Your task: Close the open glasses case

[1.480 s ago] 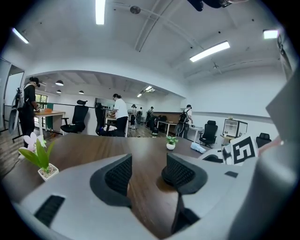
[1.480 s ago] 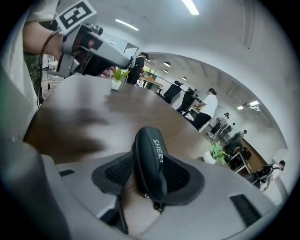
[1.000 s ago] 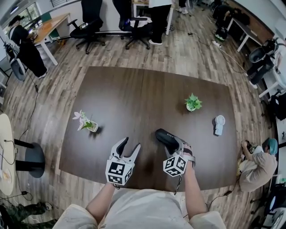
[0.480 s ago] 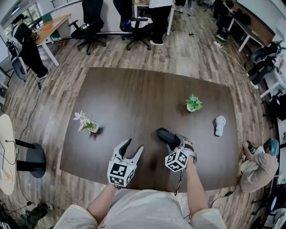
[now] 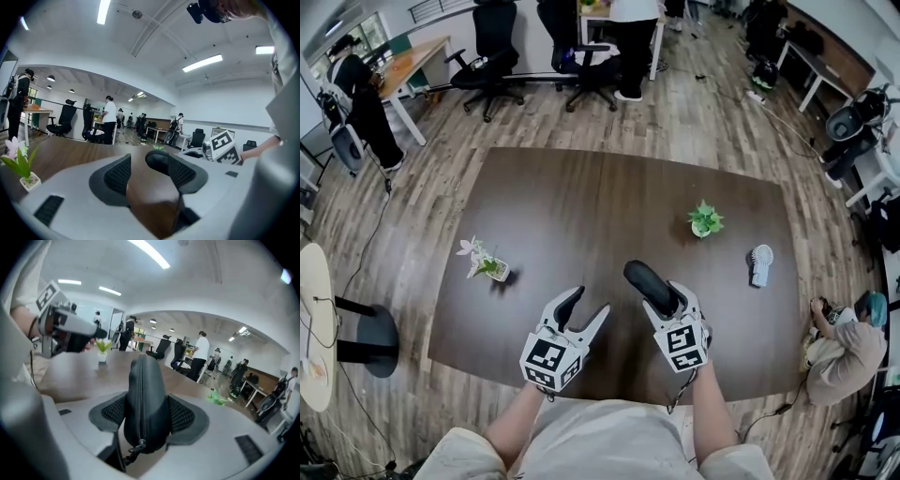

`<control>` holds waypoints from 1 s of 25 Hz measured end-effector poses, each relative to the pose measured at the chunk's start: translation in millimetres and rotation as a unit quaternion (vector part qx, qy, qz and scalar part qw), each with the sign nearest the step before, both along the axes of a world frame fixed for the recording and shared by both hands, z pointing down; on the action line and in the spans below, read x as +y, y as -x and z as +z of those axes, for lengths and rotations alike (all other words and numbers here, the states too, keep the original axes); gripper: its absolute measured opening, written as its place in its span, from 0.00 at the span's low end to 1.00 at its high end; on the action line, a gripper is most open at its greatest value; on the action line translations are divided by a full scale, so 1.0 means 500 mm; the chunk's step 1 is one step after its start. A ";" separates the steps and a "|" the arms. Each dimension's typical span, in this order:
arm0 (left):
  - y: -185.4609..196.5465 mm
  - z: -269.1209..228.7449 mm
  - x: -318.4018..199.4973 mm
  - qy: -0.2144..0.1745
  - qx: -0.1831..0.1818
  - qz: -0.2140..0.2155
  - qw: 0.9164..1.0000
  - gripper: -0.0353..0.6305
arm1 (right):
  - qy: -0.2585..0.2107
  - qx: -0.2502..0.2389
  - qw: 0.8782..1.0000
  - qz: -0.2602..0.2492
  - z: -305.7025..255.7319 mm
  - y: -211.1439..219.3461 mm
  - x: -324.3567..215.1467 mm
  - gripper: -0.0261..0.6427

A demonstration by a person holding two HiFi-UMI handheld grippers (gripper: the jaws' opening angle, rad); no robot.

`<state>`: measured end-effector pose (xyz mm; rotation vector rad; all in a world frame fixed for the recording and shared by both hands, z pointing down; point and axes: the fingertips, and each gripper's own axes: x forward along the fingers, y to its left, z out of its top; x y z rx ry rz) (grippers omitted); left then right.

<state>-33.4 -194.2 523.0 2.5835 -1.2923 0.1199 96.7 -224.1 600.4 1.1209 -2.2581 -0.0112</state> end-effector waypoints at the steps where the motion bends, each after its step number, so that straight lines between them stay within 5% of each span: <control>1: -0.003 -0.014 0.000 -0.004 0.009 0.007 1.000 0.43 | -0.005 -0.034 0.999 -0.005 -0.029 0.012 0.005 0.43; 7: -0.025 -0.126 0.017 -0.041 0.067 0.073 0.994 0.48 | -0.039 -0.208 0.974 -0.079 -0.213 0.079 0.061 0.43; 14: -0.076 -0.266 0.088 -0.109 0.083 0.212 0.968 0.60 | -0.013 -0.373 0.900 -0.225 -0.371 0.138 0.165 0.43; 19: -0.101 -0.315 0.136 -0.120 0.123 0.283 0.944 0.61 | 0.032 -0.415 0.855 -0.308 -0.402 0.162 0.225 0.43; 25: -0.121 -0.327 0.180 -0.117 0.148 0.334 0.924 0.51 | 0.070 -0.439 0.825 -0.349 -0.405 0.178 0.259 0.43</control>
